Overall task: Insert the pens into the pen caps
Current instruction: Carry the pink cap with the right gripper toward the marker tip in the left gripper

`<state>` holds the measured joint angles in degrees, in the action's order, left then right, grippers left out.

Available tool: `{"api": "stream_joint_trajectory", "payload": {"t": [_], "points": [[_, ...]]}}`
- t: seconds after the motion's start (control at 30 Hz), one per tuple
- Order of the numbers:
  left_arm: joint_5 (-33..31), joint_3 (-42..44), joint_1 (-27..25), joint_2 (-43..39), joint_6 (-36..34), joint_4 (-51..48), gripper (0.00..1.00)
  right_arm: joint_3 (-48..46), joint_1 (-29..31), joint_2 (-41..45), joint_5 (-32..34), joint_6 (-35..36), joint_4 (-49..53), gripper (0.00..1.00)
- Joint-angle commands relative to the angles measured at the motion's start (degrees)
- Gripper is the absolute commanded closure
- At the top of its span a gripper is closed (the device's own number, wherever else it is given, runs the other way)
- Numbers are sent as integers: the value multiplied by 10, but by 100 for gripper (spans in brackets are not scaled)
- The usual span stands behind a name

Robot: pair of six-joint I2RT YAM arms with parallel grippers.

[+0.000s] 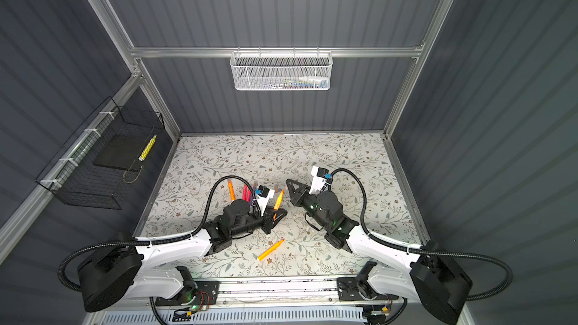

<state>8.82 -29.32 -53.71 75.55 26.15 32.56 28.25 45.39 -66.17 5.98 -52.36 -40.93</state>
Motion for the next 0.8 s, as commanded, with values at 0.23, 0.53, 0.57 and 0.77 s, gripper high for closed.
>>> {"api": "stream_joint_trajectory", "payload": {"t": [0.23, 0.53, 0.57, 0.77], "points": [[6, -5, -4, 0, 5, 13, 100, 28, 16, -25, -15, 15, -6, 100], [-28, -11, -3, -18, 10, -12, 100, -2, 36, -16, 0, 25, -34, 100], [-28, -13, -3, -19, 10, -13, 100, -4, 39, -17, 1, 26, -38, 100], [4, -26, 10, -29, 23, -1, 100, -17, 50, -32, -4, 32, -67, 100]]}}
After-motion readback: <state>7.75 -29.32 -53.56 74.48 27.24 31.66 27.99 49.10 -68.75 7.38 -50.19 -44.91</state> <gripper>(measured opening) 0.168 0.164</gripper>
